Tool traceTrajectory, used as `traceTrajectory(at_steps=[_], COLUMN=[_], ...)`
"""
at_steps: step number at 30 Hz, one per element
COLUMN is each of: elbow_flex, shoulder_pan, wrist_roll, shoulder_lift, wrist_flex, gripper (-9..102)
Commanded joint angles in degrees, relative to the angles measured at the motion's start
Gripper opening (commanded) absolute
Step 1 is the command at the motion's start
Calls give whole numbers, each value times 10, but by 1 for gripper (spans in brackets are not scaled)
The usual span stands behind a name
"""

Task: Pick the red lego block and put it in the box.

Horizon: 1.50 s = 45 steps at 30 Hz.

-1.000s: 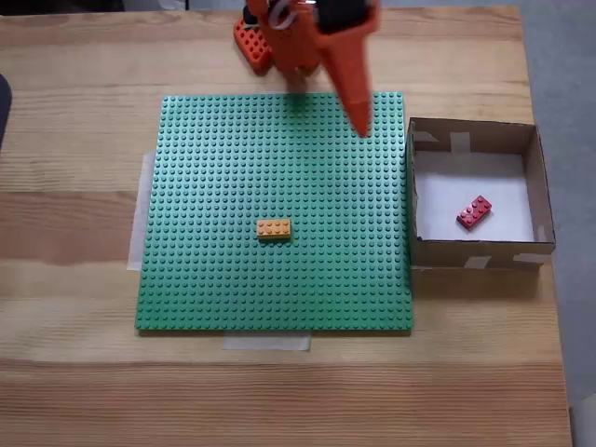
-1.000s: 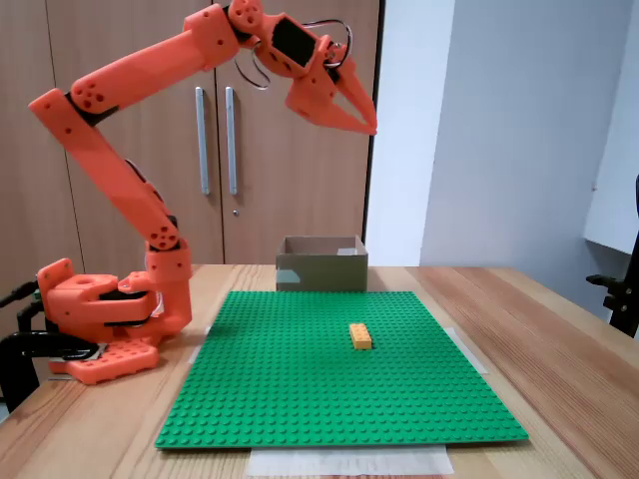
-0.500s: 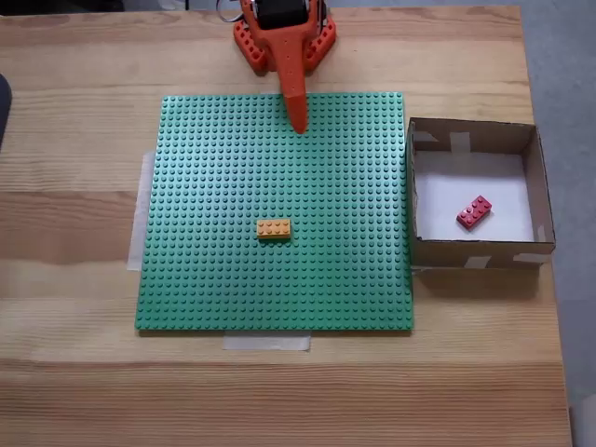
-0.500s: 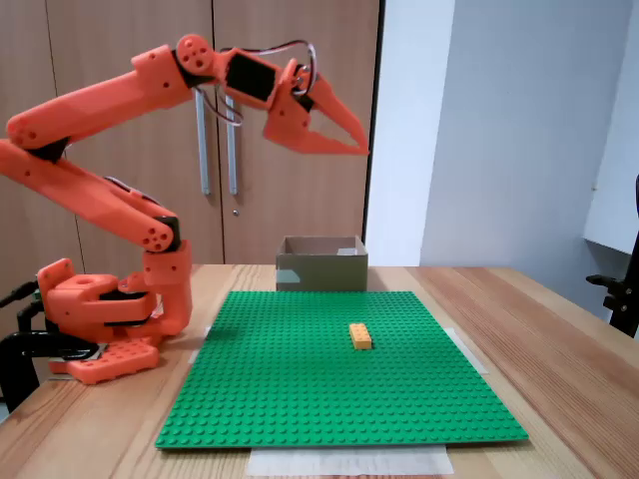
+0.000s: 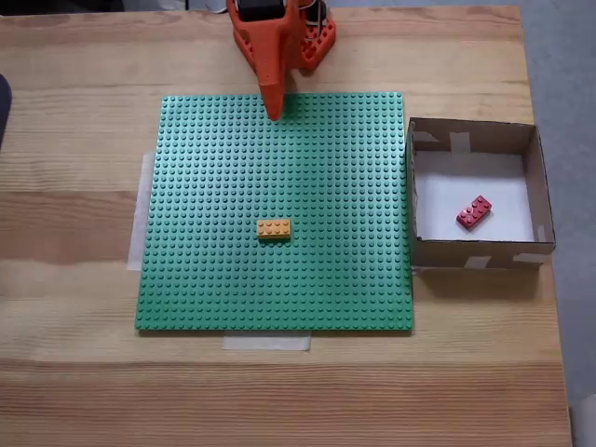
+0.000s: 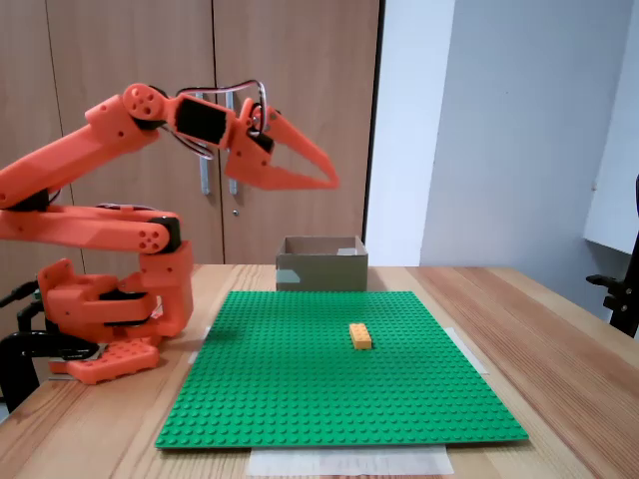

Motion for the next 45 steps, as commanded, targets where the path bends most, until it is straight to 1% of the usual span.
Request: traceTrajectory(at_steps=[1,7,16,23,24,32,41,45], elbow_flex=[12,55,170,247,285,353,365,366], shoulder_pan=[9,15,36,49,56,67,73,73], wrist_roll=[-2,-13,-39,-51,-61,-86,-85,-84], shoulder_lift=[13,32,97,123,123,123,123,123], wrist_flex=[11,8,10,-8,-23,-65,-26,-23], gripper=[-1,-1,-1,-1,-1,-1,-1,-1])
